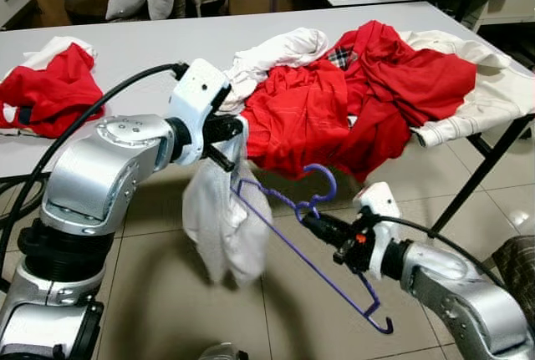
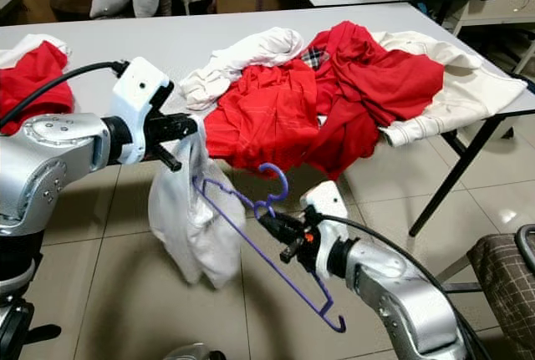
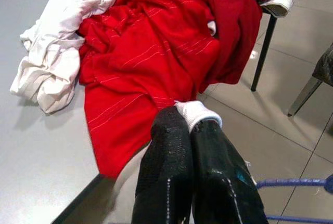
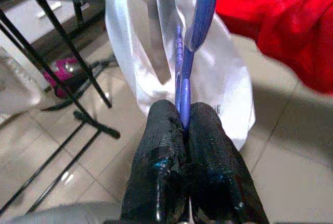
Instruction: Hang hanger
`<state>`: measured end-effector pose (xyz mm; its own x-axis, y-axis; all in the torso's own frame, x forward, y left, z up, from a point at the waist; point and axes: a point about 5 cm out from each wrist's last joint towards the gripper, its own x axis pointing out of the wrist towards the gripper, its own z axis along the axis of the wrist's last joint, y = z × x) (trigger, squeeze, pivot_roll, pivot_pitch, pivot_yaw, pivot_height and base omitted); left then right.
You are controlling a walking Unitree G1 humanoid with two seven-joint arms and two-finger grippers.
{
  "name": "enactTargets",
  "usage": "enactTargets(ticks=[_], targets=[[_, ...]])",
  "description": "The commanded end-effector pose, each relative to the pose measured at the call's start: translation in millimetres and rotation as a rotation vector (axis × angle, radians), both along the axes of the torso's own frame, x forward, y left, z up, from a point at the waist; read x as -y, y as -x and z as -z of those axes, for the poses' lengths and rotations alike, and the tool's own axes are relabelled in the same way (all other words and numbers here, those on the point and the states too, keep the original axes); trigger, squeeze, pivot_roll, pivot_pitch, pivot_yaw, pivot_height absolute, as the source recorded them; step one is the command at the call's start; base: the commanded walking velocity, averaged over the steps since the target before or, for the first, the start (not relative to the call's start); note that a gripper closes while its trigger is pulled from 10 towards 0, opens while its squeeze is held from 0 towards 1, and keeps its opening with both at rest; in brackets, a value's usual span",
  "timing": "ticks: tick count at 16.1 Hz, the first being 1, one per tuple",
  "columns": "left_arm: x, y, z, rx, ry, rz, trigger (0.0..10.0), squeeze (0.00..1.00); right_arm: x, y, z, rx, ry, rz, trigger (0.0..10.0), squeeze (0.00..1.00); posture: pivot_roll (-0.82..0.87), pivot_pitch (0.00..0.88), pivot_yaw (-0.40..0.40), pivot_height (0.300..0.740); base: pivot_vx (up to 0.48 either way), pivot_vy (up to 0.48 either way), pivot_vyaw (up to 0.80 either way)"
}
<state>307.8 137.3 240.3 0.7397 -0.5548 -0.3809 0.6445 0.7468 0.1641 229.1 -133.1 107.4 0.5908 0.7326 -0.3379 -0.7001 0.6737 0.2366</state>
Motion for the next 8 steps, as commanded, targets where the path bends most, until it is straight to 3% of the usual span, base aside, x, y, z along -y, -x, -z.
enactTargets(ticks=[1,4,8], targets=[[-0.3,1.3,-12.9,0.045,-0.005,0.007,0.0,0.00,2.8,0.1,4.5,-0.031,0.031,0.025,10.0,0.00,0.06,0.000,0.043,0.740,0.000,0.000,0.00],[-5.7,1.8,-12.0,0.046,-0.025,-0.014,0.0,0.00,6.0,2.4,9.6,-0.065,0.020,0.106,10.0,0.00,0.06,0.000,0.037,0.740,0.000,0.000,0.00],[-12.2,2.7,-12.2,0.049,-0.049,-0.032,0.0,0.00,31.4,-0.1,21.7,-0.165,-0.041,0.479,10.0,0.00,0.06,0.000,0.043,0.740,0.000,0.000,0.00]])
